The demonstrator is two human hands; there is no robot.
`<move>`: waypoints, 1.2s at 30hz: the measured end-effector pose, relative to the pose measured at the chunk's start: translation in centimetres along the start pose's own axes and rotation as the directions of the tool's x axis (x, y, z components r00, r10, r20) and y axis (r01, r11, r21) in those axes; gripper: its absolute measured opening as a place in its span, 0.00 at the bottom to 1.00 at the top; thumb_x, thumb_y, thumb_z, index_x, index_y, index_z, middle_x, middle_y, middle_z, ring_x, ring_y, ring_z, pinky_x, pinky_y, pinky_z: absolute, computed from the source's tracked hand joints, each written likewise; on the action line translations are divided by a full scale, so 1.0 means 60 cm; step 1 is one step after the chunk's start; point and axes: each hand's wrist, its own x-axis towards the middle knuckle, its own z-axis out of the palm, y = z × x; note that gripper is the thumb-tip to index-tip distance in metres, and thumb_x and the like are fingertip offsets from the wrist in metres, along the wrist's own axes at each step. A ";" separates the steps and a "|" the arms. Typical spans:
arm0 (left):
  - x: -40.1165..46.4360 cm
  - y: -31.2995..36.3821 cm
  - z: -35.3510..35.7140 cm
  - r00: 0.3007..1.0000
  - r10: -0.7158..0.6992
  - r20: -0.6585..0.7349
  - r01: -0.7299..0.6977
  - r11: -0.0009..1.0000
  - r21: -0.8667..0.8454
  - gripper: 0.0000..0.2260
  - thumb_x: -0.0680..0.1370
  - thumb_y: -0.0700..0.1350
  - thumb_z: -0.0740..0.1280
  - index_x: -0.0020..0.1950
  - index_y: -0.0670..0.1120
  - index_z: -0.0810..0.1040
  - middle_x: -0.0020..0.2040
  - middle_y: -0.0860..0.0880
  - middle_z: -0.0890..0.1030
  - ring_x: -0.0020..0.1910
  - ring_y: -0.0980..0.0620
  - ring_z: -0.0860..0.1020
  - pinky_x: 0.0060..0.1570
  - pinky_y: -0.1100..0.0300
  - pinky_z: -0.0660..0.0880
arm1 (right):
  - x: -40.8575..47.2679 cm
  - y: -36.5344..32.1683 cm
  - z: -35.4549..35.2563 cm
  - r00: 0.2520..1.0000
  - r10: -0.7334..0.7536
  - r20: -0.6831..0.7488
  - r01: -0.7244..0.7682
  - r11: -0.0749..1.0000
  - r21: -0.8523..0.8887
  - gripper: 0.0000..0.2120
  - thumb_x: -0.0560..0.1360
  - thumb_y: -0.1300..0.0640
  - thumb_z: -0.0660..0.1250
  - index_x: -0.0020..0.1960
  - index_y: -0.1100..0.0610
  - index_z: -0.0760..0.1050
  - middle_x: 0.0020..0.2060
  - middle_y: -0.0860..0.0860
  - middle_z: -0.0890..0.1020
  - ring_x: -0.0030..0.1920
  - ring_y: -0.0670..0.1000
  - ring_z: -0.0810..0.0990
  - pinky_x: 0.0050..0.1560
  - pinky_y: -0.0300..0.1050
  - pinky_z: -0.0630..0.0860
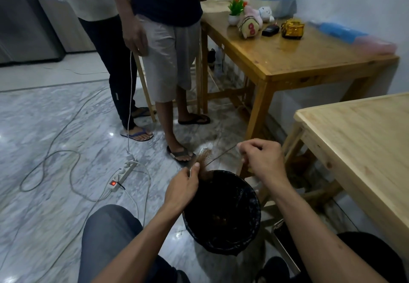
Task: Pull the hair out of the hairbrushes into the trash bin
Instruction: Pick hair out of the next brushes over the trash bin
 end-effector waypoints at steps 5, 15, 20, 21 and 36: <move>0.001 -0.025 -0.003 0.998 -0.062 -0.006 0.062 0.998 0.000 0.32 0.79 0.71 0.51 0.48 0.42 0.75 0.39 0.43 0.80 0.36 0.43 0.78 0.38 0.50 0.73 | 0.000 -0.038 -0.032 0.988 -0.003 -0.151 0.031 0.983 0.182 0.07 0.77 0.54 0.71 0.41 0.50 0.85 0.32 0.49 0.84 0.35 0.46 0.81 0.37 0.40 0.75; -0.005 -0.040 -0.002 0.993 -0.121 -0.001 0.121 0.992 -0.040 0.29 0.83 0.64 0.53 0.45 0.40 0.77 0.34 0.44 0.78 0.29 0.45 0.78 0.29 0.53 0.75 | 0.014 -0.078 -0.059 0.963 -0.103 -0.250 0.166 0.956 0.242 0.05 0.77 0.54 0.71 0.43 0.52 0.85 0.33 0.48 0.84 0.32 0.45 0.81 0.33 0.41 0.76; 0.002 -0.016 -0.004 0.999 -0.037 0.006 0.037 0.998 -0.052 0.28 0.81 0.68 0.53 0.40 0.45 0.74 0.35 0.45 0.79 0.34 0.42 0.80 0.40 0.43 0.80 | 0.017 0.001 -0.027 0.975 0.126 0.184 -0.108 0.988 -0.107 0.10 0.77 0.48 0.73 0.39 0.49 0.87 0.36 0.48 0.87 0.42 0.51 0.86 0.53 0.58 0.83; 0.003 -0.011 -0.006 1.000 -0.022 0.019 0.023 0.998 -0.060 0.28 0.81 0.68 0.53 0.40 0.45 0.73 0.35 0.45 0.78 0.34 0.42 0.79 0.40 0.43 0.79 | 0.015 0.015 -0.022 0.966 0.150 0.209 -0.114 0.978 -0.175 0.10 0.76 0.49 0.73 0.39 0.50 0.87 0.36 0.48 0.87 0.42 0.51 0.86 0.55 0.59 0.83; -0.013 0.016 0.001 0.987 -0.066 0.145 0.097 0.972 -0.216 0.31 0.82 0.68 0.50 0.45 0.42 0.75 0.34 0.43 0.78 0.28 0.47 0.77 0.29 0.55 0.72 | 0.015 0.039 -0.023 0.933 0.248 0.259 -0.203 0.961 -0.188 0.10 0.79 0.47 0.69 0.53 0.51 0.83 0.40 0.51 0.85 0.39 0.50 0.85 0.41 0.49 0.82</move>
